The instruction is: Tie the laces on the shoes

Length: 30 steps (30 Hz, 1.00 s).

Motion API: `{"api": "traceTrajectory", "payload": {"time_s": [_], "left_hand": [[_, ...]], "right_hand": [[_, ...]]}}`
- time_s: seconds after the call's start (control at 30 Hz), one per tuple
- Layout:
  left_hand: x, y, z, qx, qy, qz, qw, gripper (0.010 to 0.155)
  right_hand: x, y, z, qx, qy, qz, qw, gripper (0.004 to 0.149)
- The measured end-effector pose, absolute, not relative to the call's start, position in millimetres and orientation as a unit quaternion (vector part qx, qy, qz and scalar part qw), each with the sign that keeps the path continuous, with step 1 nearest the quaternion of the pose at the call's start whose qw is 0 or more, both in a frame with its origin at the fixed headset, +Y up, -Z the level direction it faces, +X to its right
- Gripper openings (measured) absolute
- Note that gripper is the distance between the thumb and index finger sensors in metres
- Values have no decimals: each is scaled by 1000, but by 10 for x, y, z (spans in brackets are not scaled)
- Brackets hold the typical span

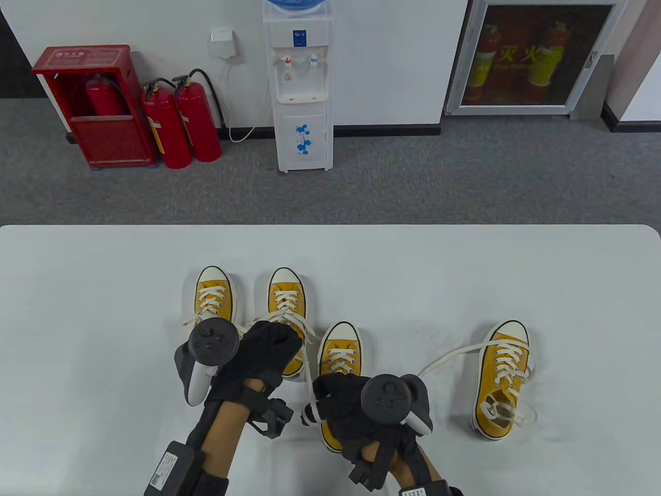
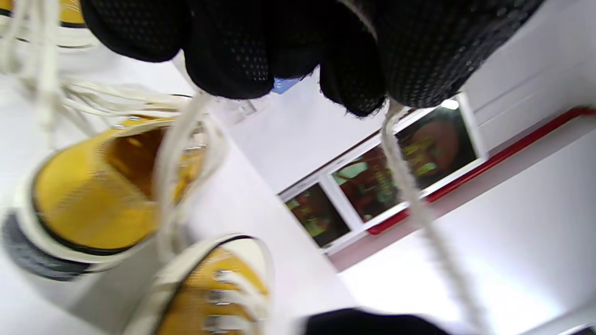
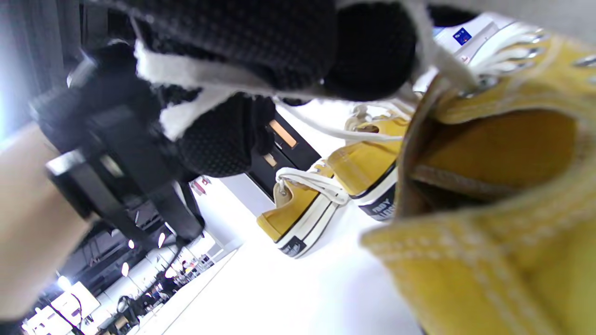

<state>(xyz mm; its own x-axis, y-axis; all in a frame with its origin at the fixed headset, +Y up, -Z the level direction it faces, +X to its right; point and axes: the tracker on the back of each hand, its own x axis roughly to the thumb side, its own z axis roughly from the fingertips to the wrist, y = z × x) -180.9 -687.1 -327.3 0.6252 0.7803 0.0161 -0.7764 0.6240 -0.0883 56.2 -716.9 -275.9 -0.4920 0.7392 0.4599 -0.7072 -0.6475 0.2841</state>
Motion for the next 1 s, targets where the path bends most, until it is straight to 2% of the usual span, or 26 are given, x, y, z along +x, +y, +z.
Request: {"api": "traceTrajectory", "payload": {"time_s": [0.2,0.47,0.8,1.0], "left_hand": [[-1691,-7029,-3239,-29,-33,325,945,42],[-1579,-7137,-3070,-33,-45,292,955,38],[-1345,-7418,-2996,-63,-54,283,956,39],[-1304,-7497,-2978,-68,-57,277,957,39]], "right_hand": [[723,-7218,-2833,257,41,820,510,41],[874,-7337,-2924,204,54,742,636,41],[865,-7386,-2918,191,68,730,652,43],[975,-7389,-2920,164,25,751,639,43]]}}
